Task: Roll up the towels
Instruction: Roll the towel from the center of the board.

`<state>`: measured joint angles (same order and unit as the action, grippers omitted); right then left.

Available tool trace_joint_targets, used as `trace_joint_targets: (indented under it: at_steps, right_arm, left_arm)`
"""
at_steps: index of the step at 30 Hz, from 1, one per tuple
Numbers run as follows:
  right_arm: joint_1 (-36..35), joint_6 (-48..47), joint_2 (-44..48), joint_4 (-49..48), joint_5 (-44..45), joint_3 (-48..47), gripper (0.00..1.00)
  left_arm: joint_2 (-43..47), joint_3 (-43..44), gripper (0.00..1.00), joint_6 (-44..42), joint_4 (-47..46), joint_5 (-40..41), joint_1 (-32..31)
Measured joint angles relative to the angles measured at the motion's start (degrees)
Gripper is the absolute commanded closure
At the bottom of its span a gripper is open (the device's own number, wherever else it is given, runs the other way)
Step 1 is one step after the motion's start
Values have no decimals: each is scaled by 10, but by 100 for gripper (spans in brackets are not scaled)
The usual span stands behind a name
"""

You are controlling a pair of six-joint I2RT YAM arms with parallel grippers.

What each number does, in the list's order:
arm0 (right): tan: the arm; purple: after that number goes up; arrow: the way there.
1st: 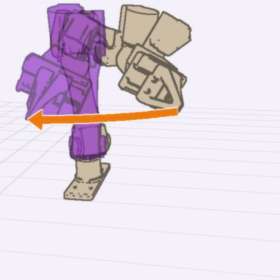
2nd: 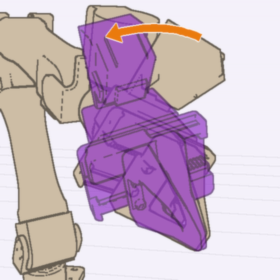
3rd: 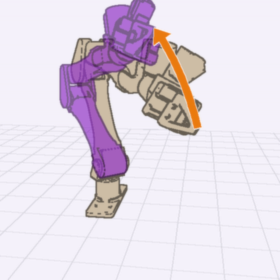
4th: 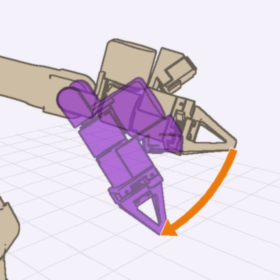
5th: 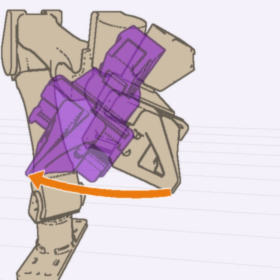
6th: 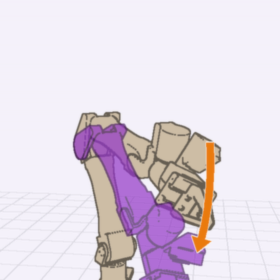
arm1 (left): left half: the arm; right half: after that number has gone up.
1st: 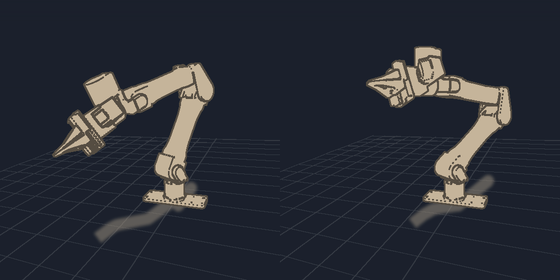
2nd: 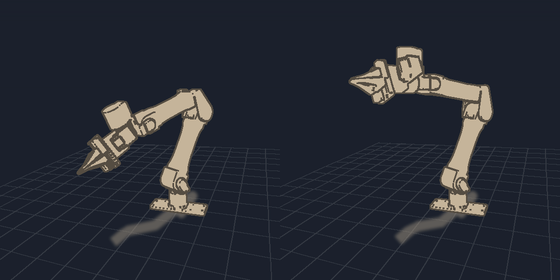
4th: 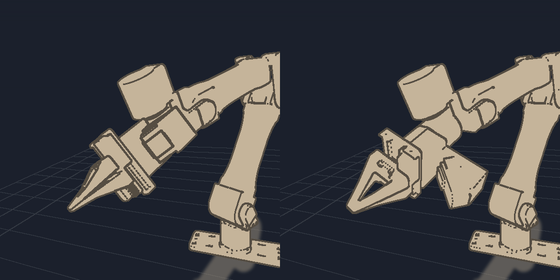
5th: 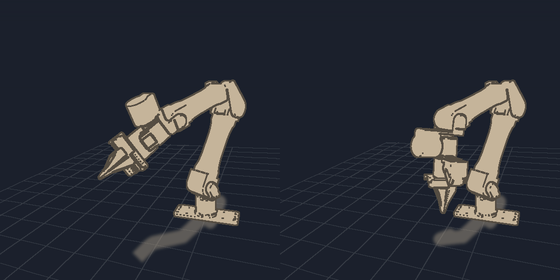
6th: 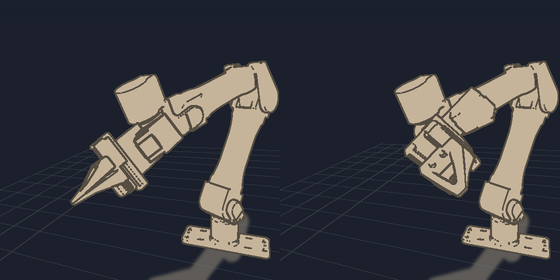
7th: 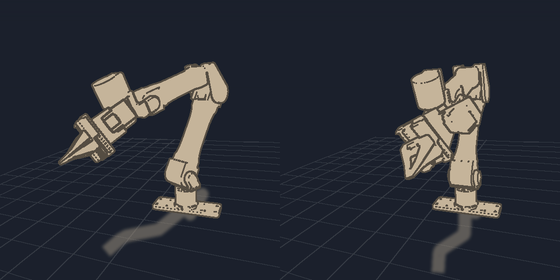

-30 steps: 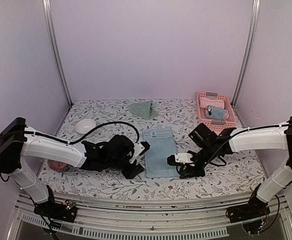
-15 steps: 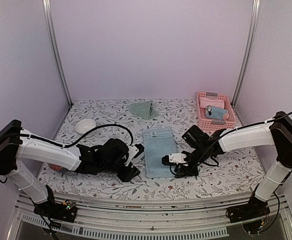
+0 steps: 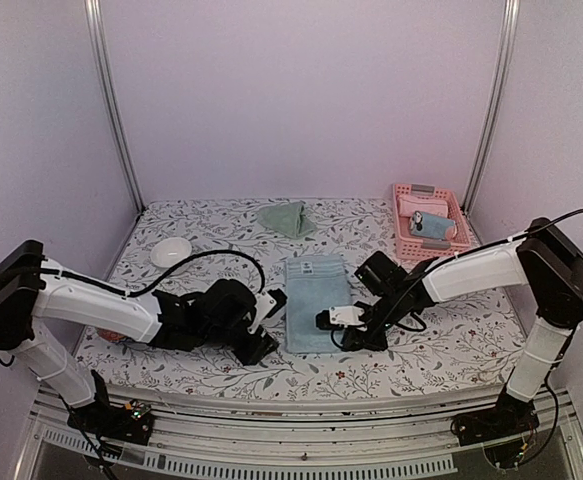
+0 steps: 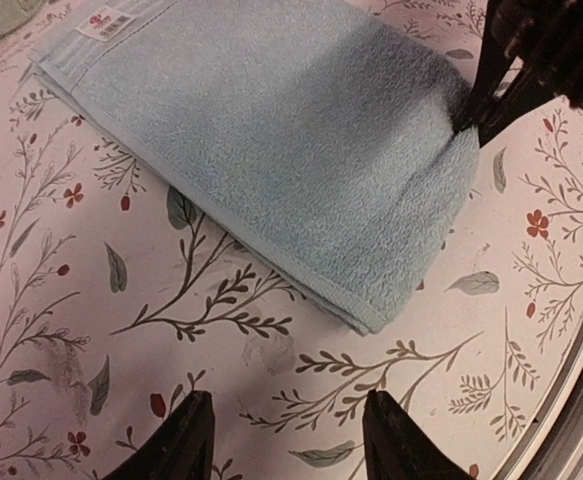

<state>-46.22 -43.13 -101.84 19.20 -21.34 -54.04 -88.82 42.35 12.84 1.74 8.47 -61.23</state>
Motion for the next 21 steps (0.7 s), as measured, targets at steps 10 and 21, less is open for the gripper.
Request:
trace_joint_targets:
  at_steps: [10,21]
  right_arm:
    - [7,-19,-51,157,-133,-71,97]
    - [92,-81,-224,372,-332,-204,97]
  left_arm:
    - [19,-23,44,-73,-50,10,-52]
    - [-110,35,47,-151,-126,-26,-104]
